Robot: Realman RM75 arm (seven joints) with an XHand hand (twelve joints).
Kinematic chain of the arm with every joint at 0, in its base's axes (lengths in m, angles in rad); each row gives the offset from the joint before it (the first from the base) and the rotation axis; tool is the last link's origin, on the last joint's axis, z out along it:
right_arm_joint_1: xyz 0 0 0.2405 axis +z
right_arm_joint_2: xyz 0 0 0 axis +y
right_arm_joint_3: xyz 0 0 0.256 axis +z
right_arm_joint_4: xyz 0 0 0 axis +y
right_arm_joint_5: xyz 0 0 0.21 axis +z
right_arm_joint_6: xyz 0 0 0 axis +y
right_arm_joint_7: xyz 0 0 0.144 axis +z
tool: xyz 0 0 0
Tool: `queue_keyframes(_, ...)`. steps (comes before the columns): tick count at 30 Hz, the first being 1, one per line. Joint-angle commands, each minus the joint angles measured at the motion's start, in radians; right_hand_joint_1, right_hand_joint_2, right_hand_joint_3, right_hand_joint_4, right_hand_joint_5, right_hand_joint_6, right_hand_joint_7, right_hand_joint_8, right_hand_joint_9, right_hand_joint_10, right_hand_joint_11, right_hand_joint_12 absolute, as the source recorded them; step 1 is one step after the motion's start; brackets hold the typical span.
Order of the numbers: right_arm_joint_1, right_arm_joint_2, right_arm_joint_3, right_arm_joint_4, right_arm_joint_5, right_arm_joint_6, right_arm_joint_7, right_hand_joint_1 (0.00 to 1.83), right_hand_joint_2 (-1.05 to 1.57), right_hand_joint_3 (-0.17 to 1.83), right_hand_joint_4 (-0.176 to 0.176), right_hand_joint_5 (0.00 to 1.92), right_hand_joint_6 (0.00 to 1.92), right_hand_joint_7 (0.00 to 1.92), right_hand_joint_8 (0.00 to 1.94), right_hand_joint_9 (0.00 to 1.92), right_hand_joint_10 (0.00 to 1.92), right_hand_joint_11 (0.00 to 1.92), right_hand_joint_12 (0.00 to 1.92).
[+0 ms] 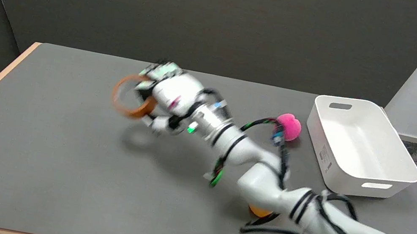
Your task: Place yellow tape into white box.
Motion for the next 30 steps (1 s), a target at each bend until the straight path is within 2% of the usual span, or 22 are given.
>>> queue_keyframes(1,-0.178,0.322,0.631,0.267,0.005,0.014,-0.197,0.87,1.05,0.48,0.176,0.69,1.53,0.27,0.35,0.06,0.49,0.00,0.75)
queue_keyframes(10,-0.428,0.391,1.019,0.184,0.019,0.119,-0.197,0.87,1.05,0.49,0.176,0.68,1.54,0.29,0.33,0.08,0.48,0.00,0.81)
queue_keyframes(14,-0.507,0.390,1.131,0.158,0.042,0.192,-0.197,0.87,1.05,0.48,0.176,0.69,1.53,0.29,0.36,0.09,0.52,0.00,0.84)
queue_keyframes(18,-0.634,0.399,1.235,0.197,0.042,0.276,-0.189,0.87,1.03,0.54,0.176,0.68,1.56,0.29,0.43,0.10,0.56,0.00,0.94)
queue_keyframes(23,-0.802,0.403,1.266,0.270,0.054,0.364,-0.186,0.87,1.03,0.54,0.176,0.68,1.56,0.32,0.43,0.13,0.57,0.00,1.00)
queue_keyframes(26,-0.880,0.424,1.219,0.270,0.067,0.400,-0.143,0.87,1.03,0.53,0.176,0.68,1.55,0.34,0.41,0.14,0.56,0.00,1.00)
queue_keyframes(30,-0.898,0.463,1.137,0.243,0.080,0.414,-0.020,0.87,1.04,0.51,0.176,0.68,1.55,0.36,0.39,0.17,0.56,0.00,1.01)
